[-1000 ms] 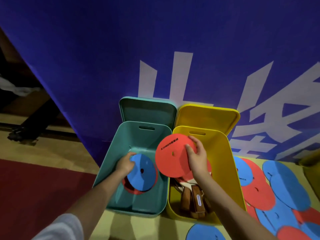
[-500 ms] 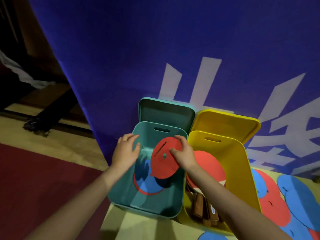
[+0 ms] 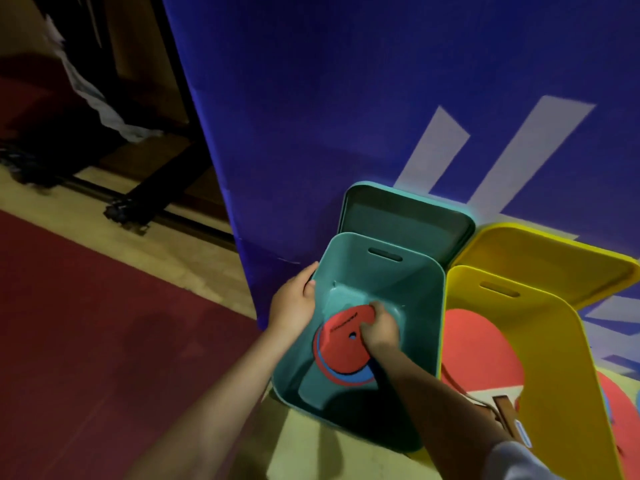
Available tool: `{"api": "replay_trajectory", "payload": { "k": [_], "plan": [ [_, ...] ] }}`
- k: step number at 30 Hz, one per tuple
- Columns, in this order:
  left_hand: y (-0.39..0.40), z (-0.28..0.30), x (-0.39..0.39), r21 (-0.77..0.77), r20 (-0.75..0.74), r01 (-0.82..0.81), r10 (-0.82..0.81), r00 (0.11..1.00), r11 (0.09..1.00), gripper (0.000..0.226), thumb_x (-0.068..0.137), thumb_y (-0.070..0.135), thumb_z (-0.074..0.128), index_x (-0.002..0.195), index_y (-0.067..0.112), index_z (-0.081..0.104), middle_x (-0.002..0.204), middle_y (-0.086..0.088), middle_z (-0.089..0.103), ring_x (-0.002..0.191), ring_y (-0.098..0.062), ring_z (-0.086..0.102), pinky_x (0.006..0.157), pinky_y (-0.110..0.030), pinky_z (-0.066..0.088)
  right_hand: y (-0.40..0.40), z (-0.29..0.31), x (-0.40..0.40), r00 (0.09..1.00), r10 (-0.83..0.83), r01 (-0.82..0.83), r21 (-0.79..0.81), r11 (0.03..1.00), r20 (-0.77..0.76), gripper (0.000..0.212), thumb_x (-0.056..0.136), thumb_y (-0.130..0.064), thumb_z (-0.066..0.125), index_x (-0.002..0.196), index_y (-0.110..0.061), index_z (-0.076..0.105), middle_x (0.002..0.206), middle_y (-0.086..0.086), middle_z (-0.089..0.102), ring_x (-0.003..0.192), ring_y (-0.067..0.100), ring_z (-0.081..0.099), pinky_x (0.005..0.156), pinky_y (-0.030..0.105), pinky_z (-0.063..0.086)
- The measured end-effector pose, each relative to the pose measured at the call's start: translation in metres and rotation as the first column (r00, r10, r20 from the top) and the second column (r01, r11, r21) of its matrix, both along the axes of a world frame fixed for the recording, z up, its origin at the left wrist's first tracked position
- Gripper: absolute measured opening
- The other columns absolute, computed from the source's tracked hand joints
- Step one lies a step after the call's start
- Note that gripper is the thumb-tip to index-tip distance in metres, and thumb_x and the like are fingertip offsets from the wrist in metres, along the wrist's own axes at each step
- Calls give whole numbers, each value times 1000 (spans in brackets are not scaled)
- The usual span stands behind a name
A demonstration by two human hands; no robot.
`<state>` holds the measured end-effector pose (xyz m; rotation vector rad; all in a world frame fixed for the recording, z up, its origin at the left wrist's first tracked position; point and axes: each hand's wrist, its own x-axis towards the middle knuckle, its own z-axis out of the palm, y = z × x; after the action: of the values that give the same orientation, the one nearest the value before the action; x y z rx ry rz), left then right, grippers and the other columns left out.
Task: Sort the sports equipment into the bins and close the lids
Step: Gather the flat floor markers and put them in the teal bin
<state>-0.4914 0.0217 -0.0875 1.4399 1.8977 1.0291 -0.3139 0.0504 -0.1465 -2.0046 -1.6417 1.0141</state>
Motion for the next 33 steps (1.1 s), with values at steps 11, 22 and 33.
{"api": "replay_trajectory", "payload": {
  "k": [11, 22, 33],
  "plan": [
    [0, -3, 2, -4, 52, -4, 4, 999, 1000, 41, 98, 15, 45, 138, 24, 50, 131, 1, 58, 121, -13, 52, 97, -20, 36, -8, -57, 3, 844, 127, -81, -110, 991, 520, 49, 85, -48, 59, 132, -40, 48, 125, 3, 41, 121, 23, 36, 97, 35, 34],
    [-17, 31, 20, 193, -236, 87, -40, 971, 977, 34, 86, 13, 52, 118, 13, 65, 111, -10, 60, 103, -31, 56, 94, -33, 39, -8, 68, -3, 990, 119, -99, 239, 966, -71, 55, 85, -18, 65, 137, -12, 47, 120, 12, 54, 102, 22, 59, 88, 21, 37],
    [-125, 95, 180, 168, 112, 554, -574, 811, 815, 25, 93, 6, 53, 111, 16, 66, 109, 1, 62, 97, -11, 61, 85, -18, 46, -119, 120, 203, 940, -143, 288, 495, 820, -310, 37, 88, -6, 60, 123, -17, 56, 89, 2, 60, 73, 5, 58, 65, 13, 44]
  ]
}}
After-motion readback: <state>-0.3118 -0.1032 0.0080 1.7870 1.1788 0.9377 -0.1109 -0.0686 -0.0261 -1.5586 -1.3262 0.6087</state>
